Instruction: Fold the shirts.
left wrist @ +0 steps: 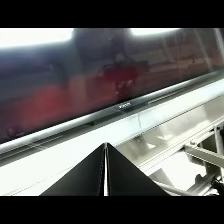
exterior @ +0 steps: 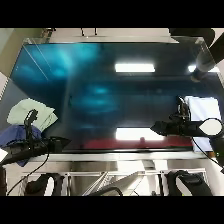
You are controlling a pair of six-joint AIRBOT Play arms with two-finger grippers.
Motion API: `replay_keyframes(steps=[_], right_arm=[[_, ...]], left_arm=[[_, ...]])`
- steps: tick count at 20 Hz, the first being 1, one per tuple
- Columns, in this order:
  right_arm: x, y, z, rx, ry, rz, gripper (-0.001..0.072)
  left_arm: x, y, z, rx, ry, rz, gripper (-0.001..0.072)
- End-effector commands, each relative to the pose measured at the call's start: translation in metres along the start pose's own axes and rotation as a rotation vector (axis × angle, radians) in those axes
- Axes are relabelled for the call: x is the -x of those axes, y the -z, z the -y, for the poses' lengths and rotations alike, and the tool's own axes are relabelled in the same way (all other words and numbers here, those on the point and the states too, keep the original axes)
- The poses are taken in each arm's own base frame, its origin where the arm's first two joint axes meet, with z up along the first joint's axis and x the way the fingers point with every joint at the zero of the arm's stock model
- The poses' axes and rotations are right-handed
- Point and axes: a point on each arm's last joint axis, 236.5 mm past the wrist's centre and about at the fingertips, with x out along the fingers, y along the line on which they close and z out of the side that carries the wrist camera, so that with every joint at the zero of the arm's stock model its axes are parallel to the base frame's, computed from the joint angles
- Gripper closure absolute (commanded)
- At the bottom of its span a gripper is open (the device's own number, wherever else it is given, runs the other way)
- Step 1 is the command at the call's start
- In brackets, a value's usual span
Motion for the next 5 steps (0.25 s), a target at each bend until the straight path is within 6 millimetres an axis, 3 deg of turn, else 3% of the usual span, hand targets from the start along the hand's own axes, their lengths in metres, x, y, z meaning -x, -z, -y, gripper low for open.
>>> replay_keyframes(steps=[1,5], right_arm=[[-0.0005,0.0028,-0.0005,0.001,-0.003,-0.009,0.0694],[-0.0005,0.0028,-0.0005,0.001,-0.003,-0.009,0.0694]], left_arm=[[0.004,-0.001,0.0033,-0.012,-0.01,0.04,0.0685],[0.0076,-0.0008,0.007,-0.034,-0.015,0.062,0.0685]])
